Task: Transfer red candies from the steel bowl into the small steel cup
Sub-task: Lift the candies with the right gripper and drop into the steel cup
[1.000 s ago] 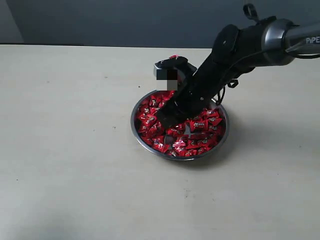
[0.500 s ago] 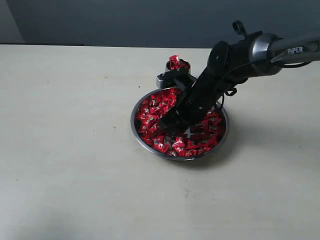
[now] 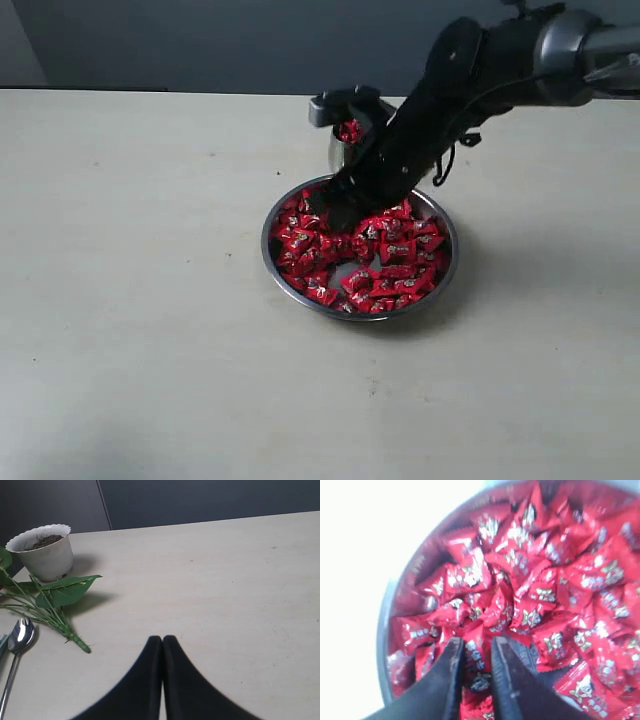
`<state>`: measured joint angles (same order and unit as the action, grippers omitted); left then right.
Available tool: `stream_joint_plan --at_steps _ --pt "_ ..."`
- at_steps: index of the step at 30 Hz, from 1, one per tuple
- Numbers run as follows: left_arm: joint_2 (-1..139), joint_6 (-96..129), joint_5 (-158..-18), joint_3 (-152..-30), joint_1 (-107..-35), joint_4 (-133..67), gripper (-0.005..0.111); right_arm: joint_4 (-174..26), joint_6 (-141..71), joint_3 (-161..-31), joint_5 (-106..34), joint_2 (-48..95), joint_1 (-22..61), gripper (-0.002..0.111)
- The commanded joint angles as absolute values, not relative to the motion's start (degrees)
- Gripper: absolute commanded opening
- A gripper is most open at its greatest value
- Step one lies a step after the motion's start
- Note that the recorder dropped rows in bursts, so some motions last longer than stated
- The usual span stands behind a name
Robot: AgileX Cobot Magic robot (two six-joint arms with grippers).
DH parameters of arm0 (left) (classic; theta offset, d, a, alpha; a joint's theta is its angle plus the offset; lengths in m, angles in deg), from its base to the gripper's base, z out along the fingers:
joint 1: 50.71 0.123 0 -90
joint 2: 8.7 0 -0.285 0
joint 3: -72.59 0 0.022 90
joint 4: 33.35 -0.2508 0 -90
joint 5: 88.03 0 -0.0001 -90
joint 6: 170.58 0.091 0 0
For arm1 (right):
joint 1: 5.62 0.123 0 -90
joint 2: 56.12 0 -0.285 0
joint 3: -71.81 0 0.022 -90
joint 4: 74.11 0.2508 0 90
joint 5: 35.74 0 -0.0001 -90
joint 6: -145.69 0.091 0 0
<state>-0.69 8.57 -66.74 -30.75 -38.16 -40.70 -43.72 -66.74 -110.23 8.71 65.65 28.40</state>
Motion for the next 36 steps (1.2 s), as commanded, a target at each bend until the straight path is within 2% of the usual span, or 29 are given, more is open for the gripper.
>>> stream_joint_plan --at_steps 1,6,11,16,23,25,30,36 --pt "-0.92 8.35 -67.06 -30.42 -38.22 -40.43 0.0 -44.27 -65.46 -114.55 8.06 62.18 25.57 0.0" --pt "-0.92 8.35 -67.06 -30.42 -38.22 -40.43 0.0 -42.24 -65.04 -126.23 7.7 66.82 19.41 0.0" --pt "-0.92 8.35 -67.06 -30.42 -38.22 -40.43 0.0 -40.64 -64.71 -141.33 9.05 80.03 17.17 0.0" --pt "-0.92 8.35 -67.06 -30.42 -38.22 -40.43 0.0 -40.64 -64.58 -143.92 11.52 86.1 17.17 0.0" --pt "-0.92 8.35 -67.06 -30.42 -38.22 -40.43 0.0 -40.64 -64.58 -143.92 11.68 87.42 17.17 0.001" --pt "-0.92 8.35 -67.06 -30.42 -38.22 -40.43 0.0 -40.64 -64.58 -144.44 11.98 87.42 17.17 0.008" --pt "-0.92 8.35 -67.06 -30.42 -38.22 -40.43 0.0 -41.2 -64.58 -146.92 13.54 87.21 17.17 0.04" --pt "-0.92 8.35 -67.06 -30.42 -38.22 -40.43 0.0 -45.98 -60.55 -150.09 15.51 85.01 17.17 0.042"
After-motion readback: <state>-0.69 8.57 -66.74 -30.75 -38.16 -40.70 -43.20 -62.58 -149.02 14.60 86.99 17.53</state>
